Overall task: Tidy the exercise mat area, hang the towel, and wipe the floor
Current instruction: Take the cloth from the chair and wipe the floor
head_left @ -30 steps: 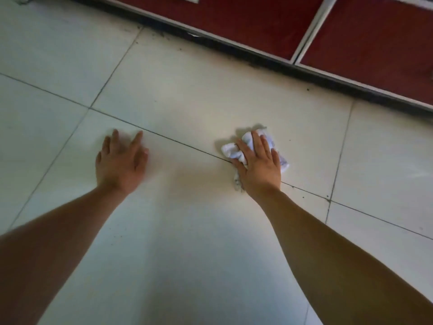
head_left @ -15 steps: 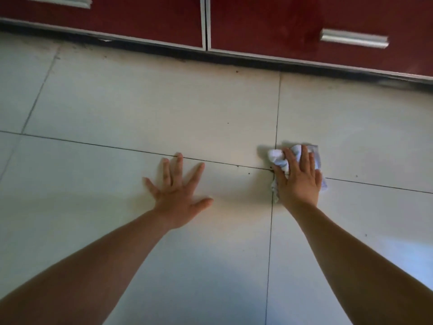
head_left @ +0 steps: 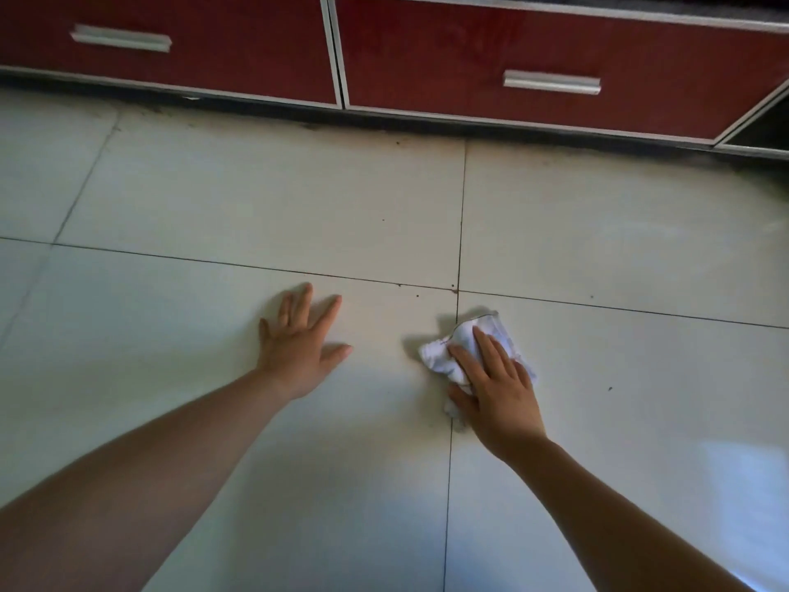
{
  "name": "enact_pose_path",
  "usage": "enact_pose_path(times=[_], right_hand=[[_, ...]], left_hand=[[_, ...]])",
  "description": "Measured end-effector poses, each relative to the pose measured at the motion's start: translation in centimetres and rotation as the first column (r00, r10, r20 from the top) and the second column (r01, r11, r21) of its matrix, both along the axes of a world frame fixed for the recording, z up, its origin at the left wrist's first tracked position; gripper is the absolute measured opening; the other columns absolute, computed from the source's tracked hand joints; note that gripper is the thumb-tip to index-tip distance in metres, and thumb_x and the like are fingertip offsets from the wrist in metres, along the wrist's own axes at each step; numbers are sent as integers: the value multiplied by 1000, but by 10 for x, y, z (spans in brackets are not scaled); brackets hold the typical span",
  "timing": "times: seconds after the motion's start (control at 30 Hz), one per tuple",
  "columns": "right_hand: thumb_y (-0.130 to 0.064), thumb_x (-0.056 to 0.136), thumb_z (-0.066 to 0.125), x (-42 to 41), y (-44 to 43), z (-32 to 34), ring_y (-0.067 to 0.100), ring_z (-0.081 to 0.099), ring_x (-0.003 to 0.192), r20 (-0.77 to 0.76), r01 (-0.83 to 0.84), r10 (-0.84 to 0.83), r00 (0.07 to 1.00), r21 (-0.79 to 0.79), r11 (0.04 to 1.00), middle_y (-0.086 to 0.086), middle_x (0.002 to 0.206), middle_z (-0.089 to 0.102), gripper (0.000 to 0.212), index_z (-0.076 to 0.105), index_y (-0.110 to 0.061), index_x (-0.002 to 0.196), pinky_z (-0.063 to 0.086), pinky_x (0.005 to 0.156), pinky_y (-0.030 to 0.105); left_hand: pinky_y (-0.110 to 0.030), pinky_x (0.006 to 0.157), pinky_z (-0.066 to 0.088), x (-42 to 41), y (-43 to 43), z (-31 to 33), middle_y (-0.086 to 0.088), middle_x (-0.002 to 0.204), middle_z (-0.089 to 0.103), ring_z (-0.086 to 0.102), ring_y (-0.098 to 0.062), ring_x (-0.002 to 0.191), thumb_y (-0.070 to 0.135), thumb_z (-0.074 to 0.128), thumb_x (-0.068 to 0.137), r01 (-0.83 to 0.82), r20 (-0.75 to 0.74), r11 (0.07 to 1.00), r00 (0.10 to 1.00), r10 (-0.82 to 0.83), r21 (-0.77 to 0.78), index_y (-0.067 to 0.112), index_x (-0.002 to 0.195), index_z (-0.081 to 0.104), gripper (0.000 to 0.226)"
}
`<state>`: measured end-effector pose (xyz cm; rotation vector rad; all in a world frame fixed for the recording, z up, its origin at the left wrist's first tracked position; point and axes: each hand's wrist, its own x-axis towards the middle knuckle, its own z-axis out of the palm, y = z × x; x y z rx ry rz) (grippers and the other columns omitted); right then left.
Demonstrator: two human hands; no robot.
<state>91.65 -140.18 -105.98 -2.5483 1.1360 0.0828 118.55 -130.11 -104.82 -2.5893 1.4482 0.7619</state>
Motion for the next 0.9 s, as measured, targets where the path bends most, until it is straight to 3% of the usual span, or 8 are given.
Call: enact_pose_path(times=[0.13,0.27,0.37,0.43,0.5,0.57,0.73,0.9], right_hand=[[-60,84,23,1,-1,9,28,30,139,-38,10,-9,999,36,999,6,152,30,60,40,-35,135,30,105,48],[-64,77,11,13,-9,8,28,9,145,-86,11,-4,996,85,996,4,157,14,72,33,-38,140,14,112,47],[-47,81,47,10,11,7,35,42,130,-22,-7,8,1000,35,999,11,142,45,45,56,-29,122,36,97,53],[-32,62,75,1,22,7,33,57,112,-38,-59,59,998,0,998,8,127,57,50,61,-28,110,47,79,47],[-24,62,78,-7,28,13,32,57,109,-21,-89,90,996,36,995,6,124,56,52,59,-27,110,46,74,46],[-23,80,64,-13,29,32,30,48,117,-7,-89,90,996,108,990,3,132,48,41,54,-27,120,42,83,44],[-30,89,53,-35,42,144,30,43,119,25,5,-12,1000,248,969,3,138,41,40,47,-26,128,42,88,39],[-35,92,49,-56,60,306,23,42,119,22,119,-142,990,426,897,-2,138,40,38,46,-30,130,43,93,34]], left_hand=[[-53,111,21,-14,22,6,-1,157,-13,-6,-27,144,65,30,86,88,21,996,996,-89,29,37,147,5,72],[-49,107,32,-21,38,16,-3,158,-6,4,-27,144,73,4,67,178,44,979,982,-183,102,33,148,8,90],[-50,106,32,-26,48,18,-2,158,-6,6,-27,144,67,23,85,203,29,969,978,-209,141,34,148,8,73],[-51,106,32,-30,52,20,0,158,-6,7,-26,144,56,33,91,210,22,966,976,-215,154,35,147,8,65],[-52,106,31,-34,55,28,1,158,-7,8,-24,144,55,32,92,239,9,955,970,-244,178,38,147,6,63],[-53,108,28,-36,59,46,3,158,-6,7,-23,144,55,29,93,277,-18,937,960,-279,212,41,146,4,60],[-52,107,30,-43,62,135,2,158,7,12,-24,143,48,33,95,166,-84,972,984,-154,167,40,146,12,56],[-46,111,27,-79,68,290,3,157,14,13,-21,143,49,32,95,35,-298,997,955,-12,72,39,146,14,55]])
